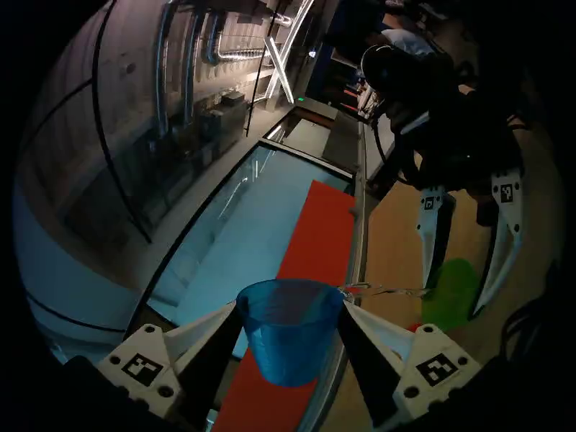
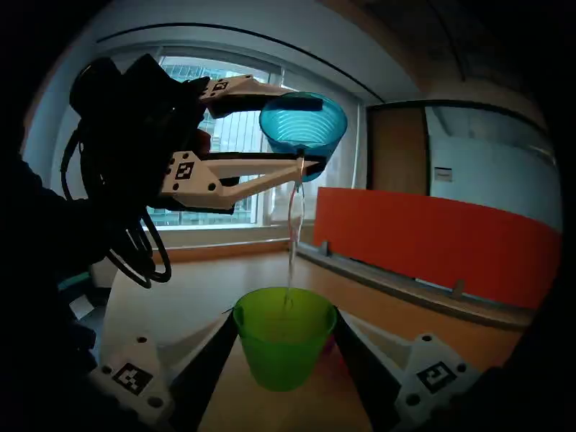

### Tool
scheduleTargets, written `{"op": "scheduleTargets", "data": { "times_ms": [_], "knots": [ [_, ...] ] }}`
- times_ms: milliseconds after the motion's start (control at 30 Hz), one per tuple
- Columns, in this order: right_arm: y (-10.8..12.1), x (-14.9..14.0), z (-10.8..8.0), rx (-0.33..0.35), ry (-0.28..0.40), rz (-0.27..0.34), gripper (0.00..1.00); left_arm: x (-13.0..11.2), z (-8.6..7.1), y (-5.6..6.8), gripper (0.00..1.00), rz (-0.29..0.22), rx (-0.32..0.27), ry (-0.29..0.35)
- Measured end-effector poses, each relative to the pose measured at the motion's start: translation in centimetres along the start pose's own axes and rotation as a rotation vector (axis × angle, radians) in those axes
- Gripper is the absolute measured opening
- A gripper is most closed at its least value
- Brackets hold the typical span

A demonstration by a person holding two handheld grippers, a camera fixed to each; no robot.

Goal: Pour water

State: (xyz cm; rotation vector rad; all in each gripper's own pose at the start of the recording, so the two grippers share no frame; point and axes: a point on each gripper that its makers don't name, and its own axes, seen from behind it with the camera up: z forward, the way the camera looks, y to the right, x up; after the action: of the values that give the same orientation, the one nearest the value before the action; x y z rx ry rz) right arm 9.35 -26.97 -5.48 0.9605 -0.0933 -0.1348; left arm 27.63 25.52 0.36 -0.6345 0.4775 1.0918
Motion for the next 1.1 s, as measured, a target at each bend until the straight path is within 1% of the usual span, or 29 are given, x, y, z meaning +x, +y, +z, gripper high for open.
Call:
{"op": "scheduleTargets", "data": {
  "times_ms": [267,600,1100],
  "knots": [
    [-0.07,0.19,0.01,-0.002,0.000,-0.005,0.92,0.27,-0.21,-0.14,0.86,0.028,0.003,0.002],
    [-0.17,0.19,0.11,0.001,0.000,-0.007,0.92,0.37,-0.42,0.22,0.86,0.062,-0.002,0.003],
    [-0.07,-0.02,0.10,-0.002,0.000,-0.007,0.92,0.54,-0.26,-0.14,0.86,0.133,0.002,-0.002]
  ]
}}
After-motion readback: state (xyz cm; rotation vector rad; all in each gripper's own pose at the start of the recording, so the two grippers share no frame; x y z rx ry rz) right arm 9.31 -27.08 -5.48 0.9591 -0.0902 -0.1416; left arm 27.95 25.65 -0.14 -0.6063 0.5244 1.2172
